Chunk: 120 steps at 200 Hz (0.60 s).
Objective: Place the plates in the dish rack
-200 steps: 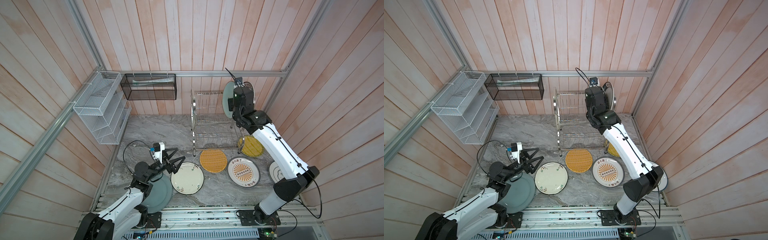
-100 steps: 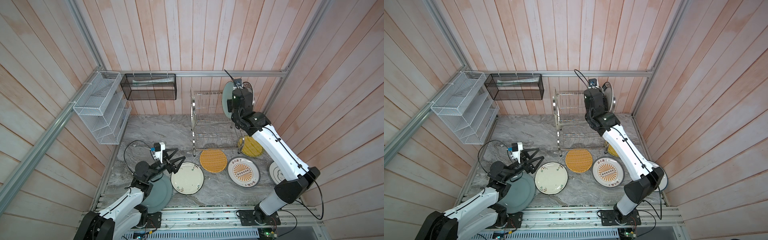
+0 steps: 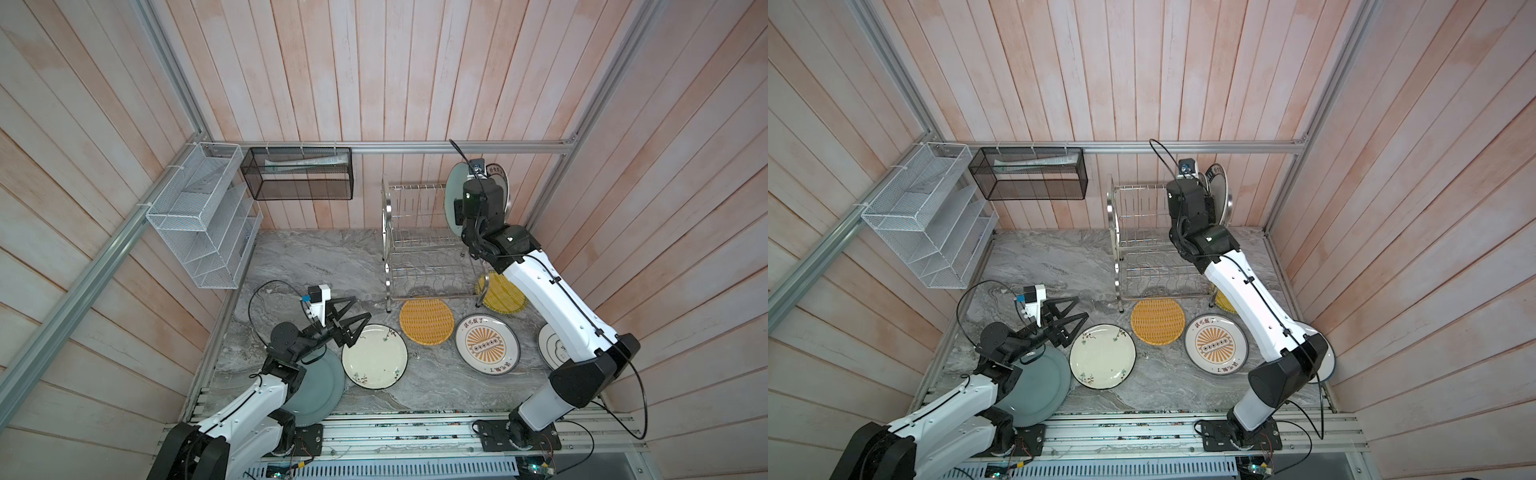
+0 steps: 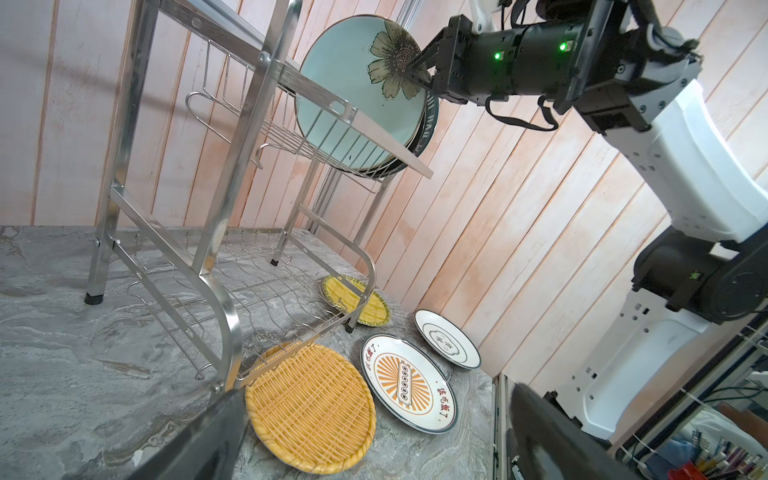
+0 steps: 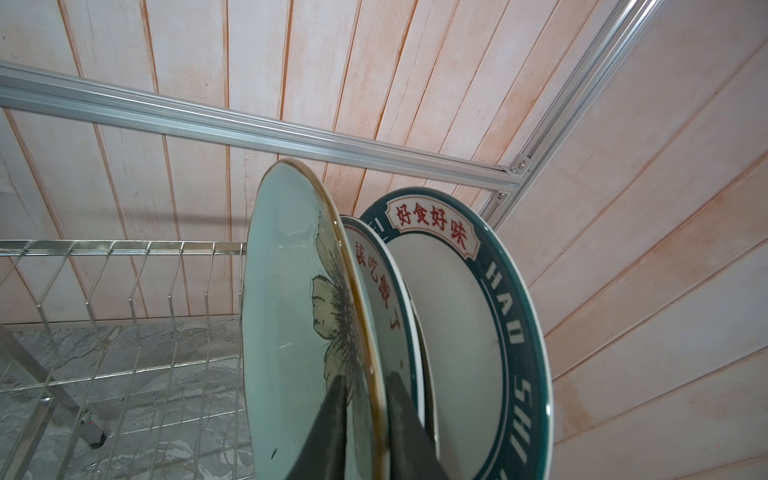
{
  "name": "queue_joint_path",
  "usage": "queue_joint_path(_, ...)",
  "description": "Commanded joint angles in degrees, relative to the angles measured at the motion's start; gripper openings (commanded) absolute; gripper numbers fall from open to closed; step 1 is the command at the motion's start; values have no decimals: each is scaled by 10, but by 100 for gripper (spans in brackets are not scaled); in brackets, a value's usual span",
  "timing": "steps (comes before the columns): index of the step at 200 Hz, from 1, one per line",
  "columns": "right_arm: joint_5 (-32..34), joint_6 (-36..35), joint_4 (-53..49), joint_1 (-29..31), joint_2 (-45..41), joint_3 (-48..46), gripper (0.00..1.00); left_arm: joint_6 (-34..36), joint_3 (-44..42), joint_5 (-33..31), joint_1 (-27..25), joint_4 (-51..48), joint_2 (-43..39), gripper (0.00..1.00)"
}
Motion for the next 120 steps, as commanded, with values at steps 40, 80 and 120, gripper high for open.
queue_joint_path(40, -12, 27, -39, -2, 6, 27, 26, 11, 11, 3, -3, -6, 1, 100)
queue_joint_path(80, -19, 31, -42, -2, 2, 29, 30, 11, 13, 3, -4, -9, 1, 100)
queue_joint_path(120, -28, 37, -45, -2, -4, 35, 33, 11, 16, 3, -4, -13, 3, 100)
